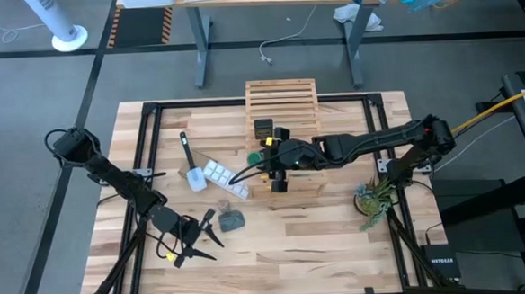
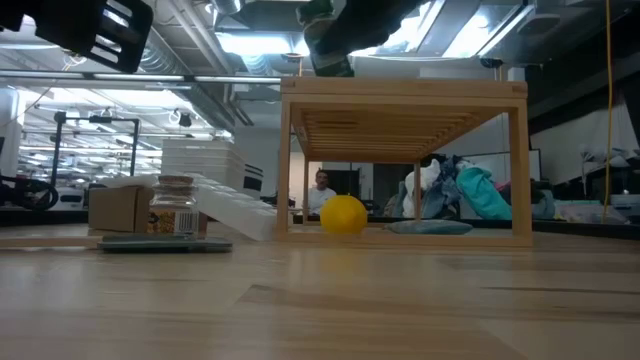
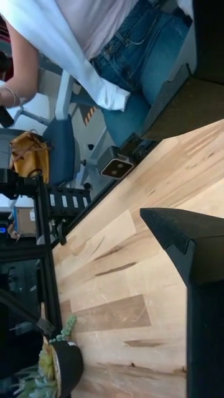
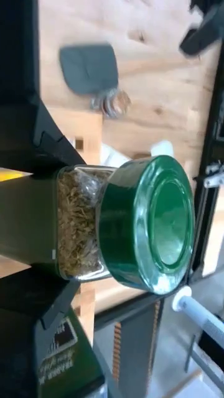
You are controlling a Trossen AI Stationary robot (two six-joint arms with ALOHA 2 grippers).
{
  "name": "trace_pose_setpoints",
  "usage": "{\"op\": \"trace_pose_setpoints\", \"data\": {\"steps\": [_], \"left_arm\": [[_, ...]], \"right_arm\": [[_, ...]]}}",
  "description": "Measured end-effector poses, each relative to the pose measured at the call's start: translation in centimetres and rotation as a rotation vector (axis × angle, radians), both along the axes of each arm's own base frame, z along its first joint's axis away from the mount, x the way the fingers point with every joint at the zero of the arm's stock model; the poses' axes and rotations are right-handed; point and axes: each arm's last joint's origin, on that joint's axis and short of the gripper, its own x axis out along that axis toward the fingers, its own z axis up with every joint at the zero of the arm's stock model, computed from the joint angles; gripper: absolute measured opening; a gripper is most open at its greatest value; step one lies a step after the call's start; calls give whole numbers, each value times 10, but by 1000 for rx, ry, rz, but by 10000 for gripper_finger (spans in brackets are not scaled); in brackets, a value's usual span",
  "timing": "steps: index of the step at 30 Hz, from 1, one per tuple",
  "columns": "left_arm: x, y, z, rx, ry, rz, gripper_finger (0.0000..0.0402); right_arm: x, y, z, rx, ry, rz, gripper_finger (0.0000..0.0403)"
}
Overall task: Shelf spices
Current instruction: Put the green seasoning bottle on the shelf
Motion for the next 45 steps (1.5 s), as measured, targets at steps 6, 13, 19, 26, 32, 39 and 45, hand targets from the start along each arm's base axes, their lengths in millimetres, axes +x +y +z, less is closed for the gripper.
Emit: {"op": "trace_pose_setpoints", "data": {"steps": [6, 13, 19, 26, 32, 39, 45], "left_arm": [[-2, -2, 0, -13, 12, -6, 182], [-2, -2, -1, -16, 17, 2, 182], [-2, -2, -1, -25, 28, 6, 182], [-3, -3, -1, -29, 30, 0, 182], [-6, -7, -2, -31, 33, -18, 182], [-10, -12, -1, -30, 29, -2, 182], [-12, -14, -1, -25, 23, 12, 182]], "right_arm": [[2, -17, -9, -3, -46, -11, 201], [3, -34, -12, 56, -83, 40, 201], [0, -37, -8, 42, -95, 39, 201], [-4, -46, -7, 38, -70, 7, 201], [-6, -47, -8, 48, -52, 10, 201], [-23, -44, 8, 102, -61, 39, 201], [-58, -25, 45, 111, -133, 77, 201]]}}
